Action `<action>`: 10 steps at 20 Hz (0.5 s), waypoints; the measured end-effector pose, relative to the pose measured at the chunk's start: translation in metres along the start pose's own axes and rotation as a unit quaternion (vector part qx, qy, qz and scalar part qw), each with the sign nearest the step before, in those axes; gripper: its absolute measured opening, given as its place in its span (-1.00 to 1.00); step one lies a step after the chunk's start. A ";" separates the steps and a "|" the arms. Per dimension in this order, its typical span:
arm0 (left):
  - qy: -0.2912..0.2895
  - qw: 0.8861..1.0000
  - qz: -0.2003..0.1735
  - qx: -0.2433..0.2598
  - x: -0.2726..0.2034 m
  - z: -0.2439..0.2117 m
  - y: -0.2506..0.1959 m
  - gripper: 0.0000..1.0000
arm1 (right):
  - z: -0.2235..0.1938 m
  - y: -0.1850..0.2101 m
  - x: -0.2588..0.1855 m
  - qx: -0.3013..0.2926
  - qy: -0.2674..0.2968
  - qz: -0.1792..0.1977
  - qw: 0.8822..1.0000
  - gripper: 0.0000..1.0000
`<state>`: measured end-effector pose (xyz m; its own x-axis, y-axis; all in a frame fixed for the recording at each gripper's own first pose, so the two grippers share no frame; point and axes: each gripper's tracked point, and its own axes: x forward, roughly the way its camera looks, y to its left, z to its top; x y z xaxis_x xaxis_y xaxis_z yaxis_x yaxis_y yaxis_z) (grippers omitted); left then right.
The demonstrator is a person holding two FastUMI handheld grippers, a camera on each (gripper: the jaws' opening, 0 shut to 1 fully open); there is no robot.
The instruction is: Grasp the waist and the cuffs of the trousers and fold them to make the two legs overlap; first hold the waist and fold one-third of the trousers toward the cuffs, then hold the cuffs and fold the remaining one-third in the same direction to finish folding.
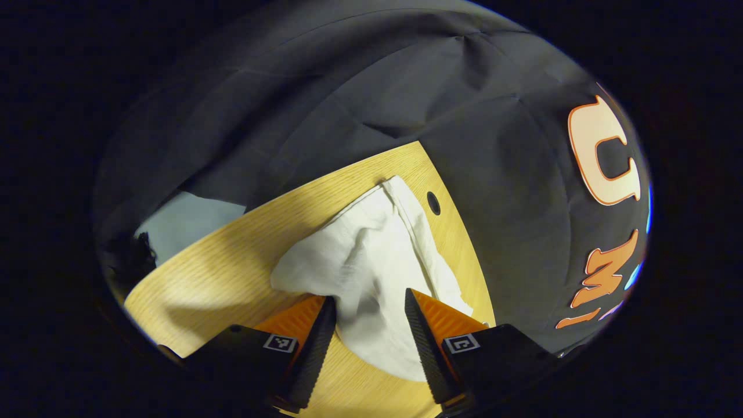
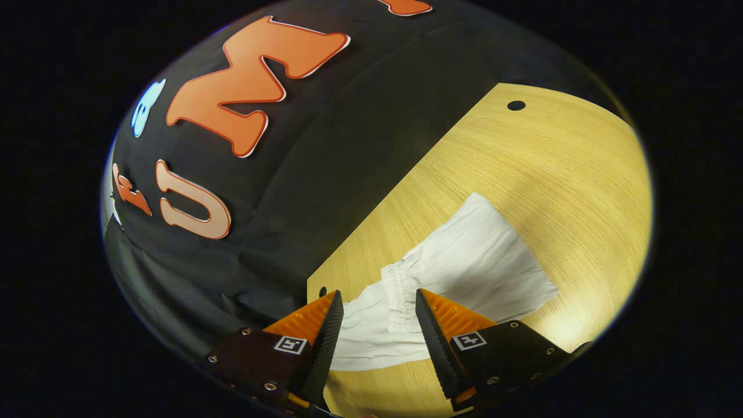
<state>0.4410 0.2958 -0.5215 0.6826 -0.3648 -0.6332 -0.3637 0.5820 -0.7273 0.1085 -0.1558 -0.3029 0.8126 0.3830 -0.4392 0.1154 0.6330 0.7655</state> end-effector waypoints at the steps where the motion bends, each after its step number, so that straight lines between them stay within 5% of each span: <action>1: -0.003 1.000 -0.004 0.002 0.008 0.001 -0.003 0.49 | 0.001 -0.004 -0.004 0.001 -0.002 -0.002 1.000 0.52; 5: -0.006 1.000 0.015 0.007 0.022 -0.002 -0.001 -0.42 | 0.004 -0.022 -0.016 0.007 -0.007 -0.018 1.000 0.53; 6: 0.000 1.000 0.019 0.002 0.024 -0.007 -0.001 -0.65 | 0.005 -0.026 -0.020 0.007 -0.009 -0.026 1.000 0.31; 7: -0.006 1.000 0.023 -0.004 0.016 -0.002 -0.002 -0.73 | 0.007 -0.030 -0.022 0.001 -0.013 -0.031 0.999 0.52; 10: -0.028 1.000 -0.001 -0.002 0.005 0.006 -0.024 -0.79 | 0.013 -0.034 -0.026 -0.012 -0.020 -0.037 0.999 0.54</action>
<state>0.4572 0.2845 -0.5058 0.7174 -0.3249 -0.6163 -0.3651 0.5780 -0.7298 0.0904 -0.1958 -0.3110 0.8245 0.3082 -0.4747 0.1620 0.6751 0.7197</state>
